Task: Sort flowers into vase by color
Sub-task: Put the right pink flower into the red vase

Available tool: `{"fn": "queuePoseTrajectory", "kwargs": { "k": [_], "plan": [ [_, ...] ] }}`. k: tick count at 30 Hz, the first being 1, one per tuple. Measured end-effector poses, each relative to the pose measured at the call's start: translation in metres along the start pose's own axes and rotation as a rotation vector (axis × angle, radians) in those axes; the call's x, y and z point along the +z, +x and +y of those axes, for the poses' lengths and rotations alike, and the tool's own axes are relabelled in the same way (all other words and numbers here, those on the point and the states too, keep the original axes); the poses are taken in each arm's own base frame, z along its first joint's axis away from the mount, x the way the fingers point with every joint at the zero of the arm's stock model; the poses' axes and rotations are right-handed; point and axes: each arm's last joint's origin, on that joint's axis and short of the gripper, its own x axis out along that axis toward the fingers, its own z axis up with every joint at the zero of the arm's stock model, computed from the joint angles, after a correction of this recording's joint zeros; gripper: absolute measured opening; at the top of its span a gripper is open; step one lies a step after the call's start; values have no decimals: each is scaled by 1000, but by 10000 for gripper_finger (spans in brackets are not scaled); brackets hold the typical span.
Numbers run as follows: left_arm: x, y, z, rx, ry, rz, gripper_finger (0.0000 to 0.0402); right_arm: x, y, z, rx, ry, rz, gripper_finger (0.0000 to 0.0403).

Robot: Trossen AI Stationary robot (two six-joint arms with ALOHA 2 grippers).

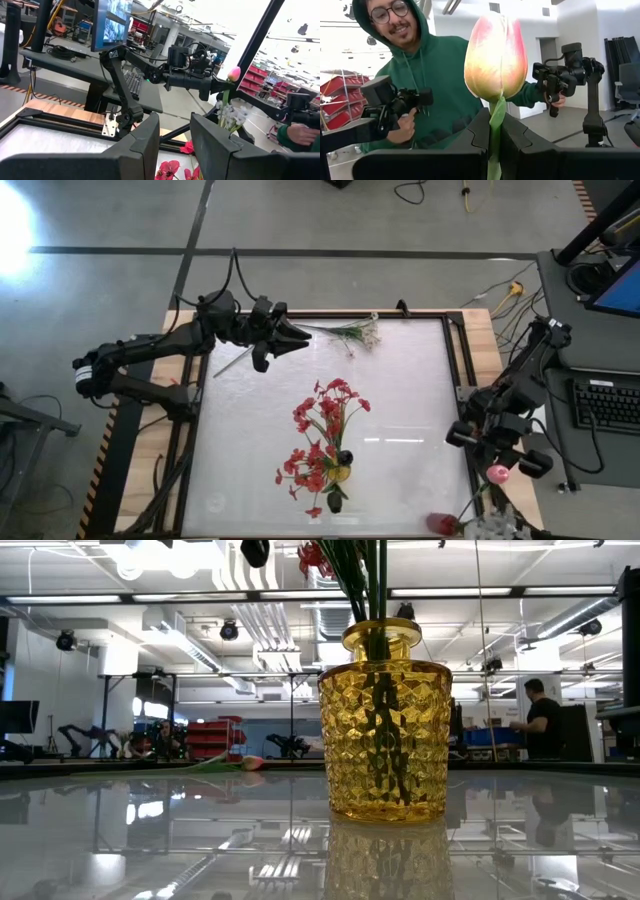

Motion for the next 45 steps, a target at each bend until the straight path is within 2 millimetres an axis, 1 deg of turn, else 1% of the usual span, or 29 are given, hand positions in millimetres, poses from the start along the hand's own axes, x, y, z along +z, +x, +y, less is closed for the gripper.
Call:
{"fn": "queuePoseTrajectory", "kwargs": {
  "k": [10,17,23,28,34,45],
  "plan": [
    [0,0,0,0,0,0,99,0,0,0,0,4,1,12],
    [0,0,0,0,0,0,99,1,0,0,0,-31,-2,12],
    [0,0,0,0,21,0,99,10,0,2,10,-62,-12,12],
    [0,0,0,0,24,0,99,11,1,2,2,-31,32,12],
    [0,0,0,0,27,0,99,18,3,3,6,-43,11,12],
    [0,0,-1,-22,27,9,99,12,12,-1,-2,-82,14,12]
  ]
}}
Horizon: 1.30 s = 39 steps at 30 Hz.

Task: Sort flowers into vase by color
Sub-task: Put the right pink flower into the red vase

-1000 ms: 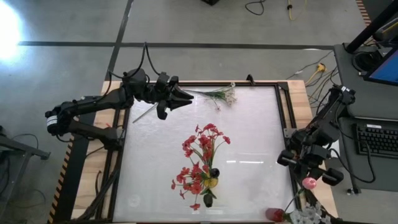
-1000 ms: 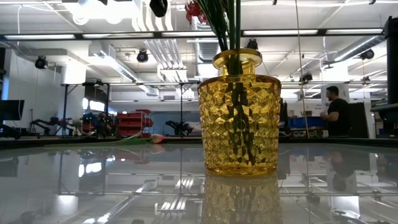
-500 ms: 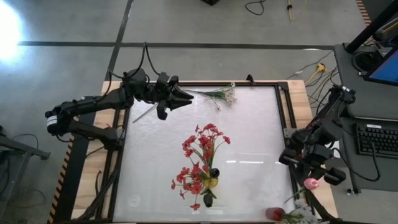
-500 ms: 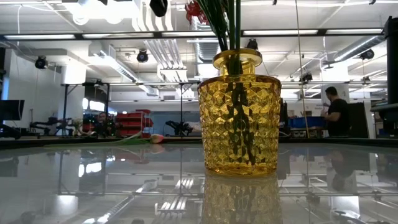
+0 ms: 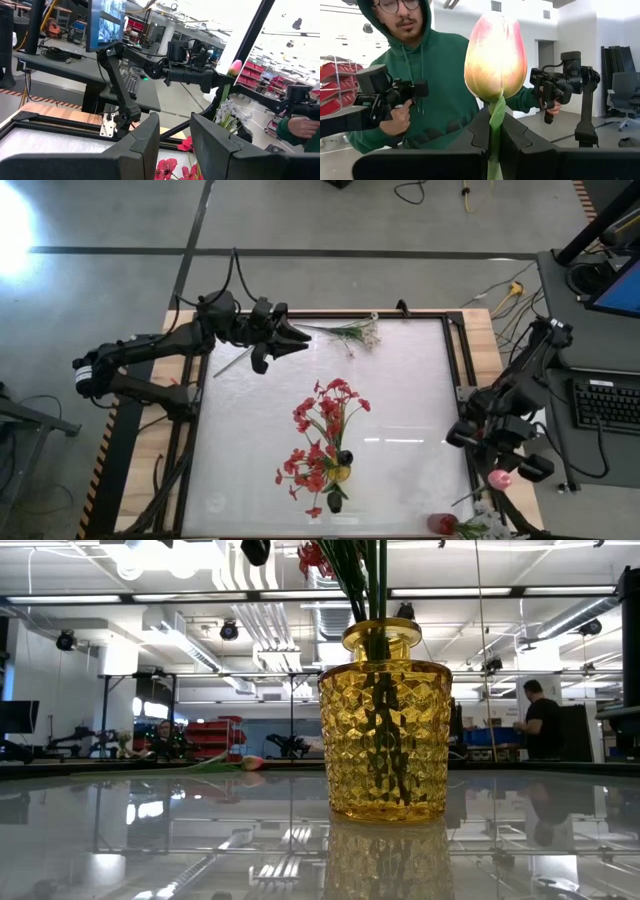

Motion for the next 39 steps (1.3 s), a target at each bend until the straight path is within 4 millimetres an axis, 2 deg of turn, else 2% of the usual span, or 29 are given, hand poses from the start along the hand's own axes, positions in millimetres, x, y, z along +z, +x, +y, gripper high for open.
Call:
{"fn": "queuePoseTrajectory", "kwargs": {
  "k": [11,30,39],
  "plan": [
    [0,0,0,-10,0,4,99,-1,2,-1,-5,19,-6,12],
    [-1,0,-1,-49,27,18,99,-14,18,-7,-30,52,8,12],
    [-1,0,-1,-49,26,18,99,-14,18,-4,-13,71,6,12]
  ]
}}
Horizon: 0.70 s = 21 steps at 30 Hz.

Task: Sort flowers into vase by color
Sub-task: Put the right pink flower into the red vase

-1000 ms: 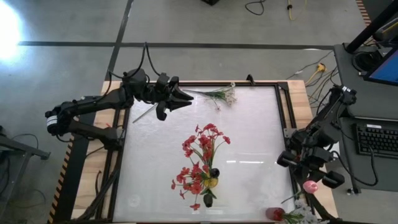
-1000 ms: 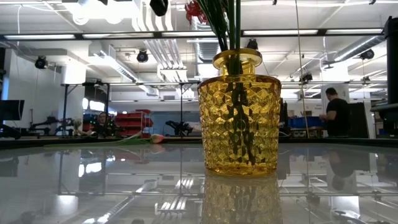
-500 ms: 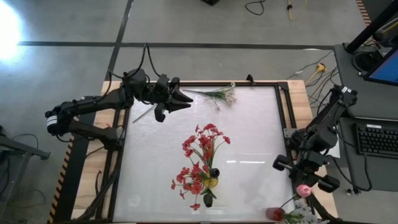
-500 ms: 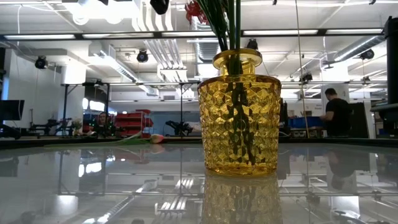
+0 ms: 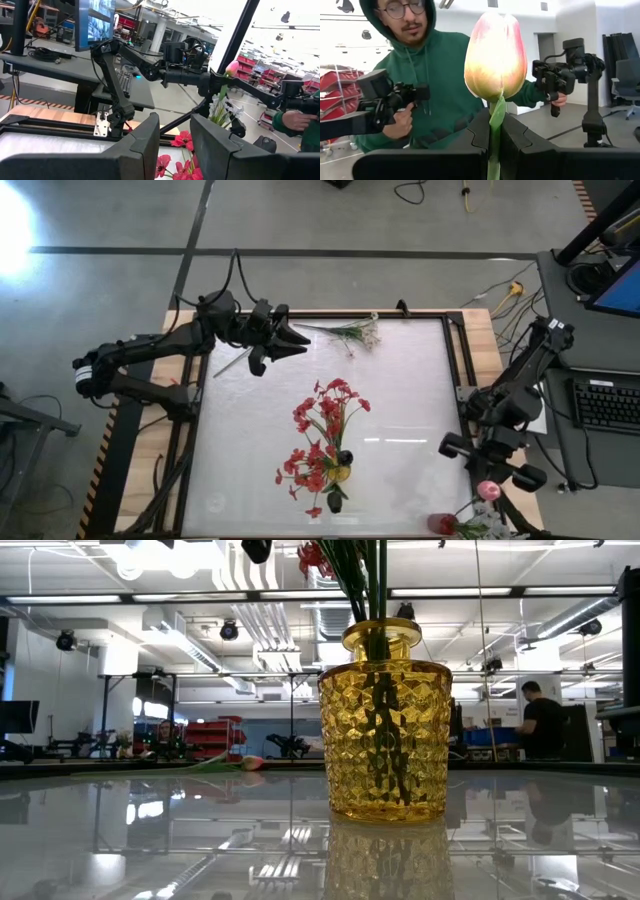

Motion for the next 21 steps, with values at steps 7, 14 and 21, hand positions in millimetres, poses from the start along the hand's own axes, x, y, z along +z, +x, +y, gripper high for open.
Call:
{"fn": "queuePoseTrajectory", "kwargs": {
  "k": [7,14,21],
  "plan": [
    [0,0,0,0,-1,1,99,-3,3,1,-28,7,4,12],
    [0,0,0,0,-1,1,99,0,3,2,-73,-34,-36,12],
    [0,0,0,0,-1,1,99,1,2,2,-81,-14,-43,12]
  ]
}}
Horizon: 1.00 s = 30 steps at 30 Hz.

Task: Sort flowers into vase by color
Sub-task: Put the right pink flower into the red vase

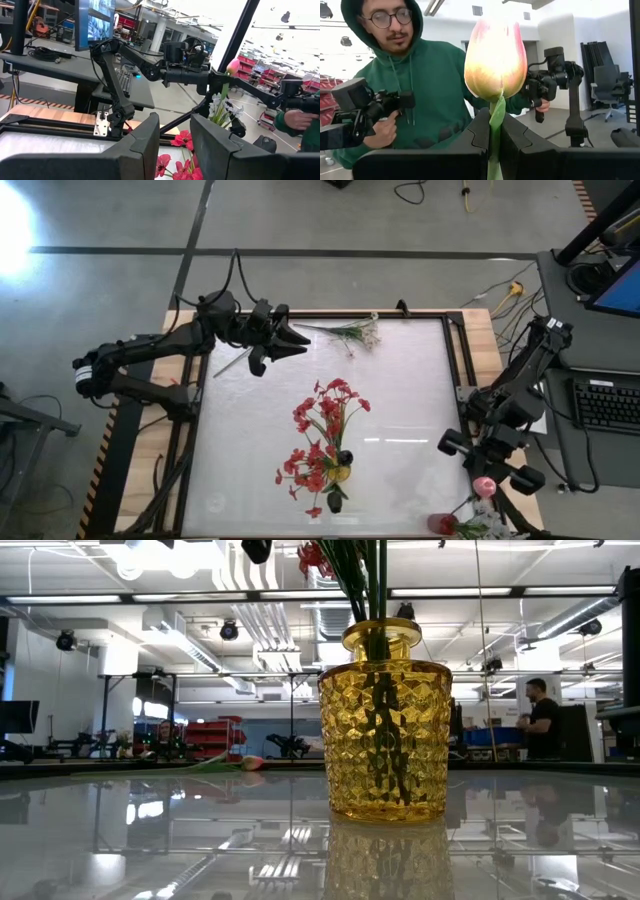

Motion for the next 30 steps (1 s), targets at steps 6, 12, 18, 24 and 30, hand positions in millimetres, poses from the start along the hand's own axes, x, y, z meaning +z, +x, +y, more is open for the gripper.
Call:
{"fn": "queuePoseTrajectory", "kwargs": {
  "k": [6,12,18,24,30],
  "plan": [
    [0,0,0,0,0,0,99,3,-1,1,5,4,-29,12],
    [0,0,0,0,3,0,99,5,-1,1,-7,18,-43,12],
    [0,0,0,0,12,0,99,5,-1,1,-2,22,-47,12],
    [0,0,0,0,14,0,99,-1,4,2,8,29,-19,12],
    [0,0,0,0,14,0,99,-6,7,4,23,29,2,12]
  ]
}}
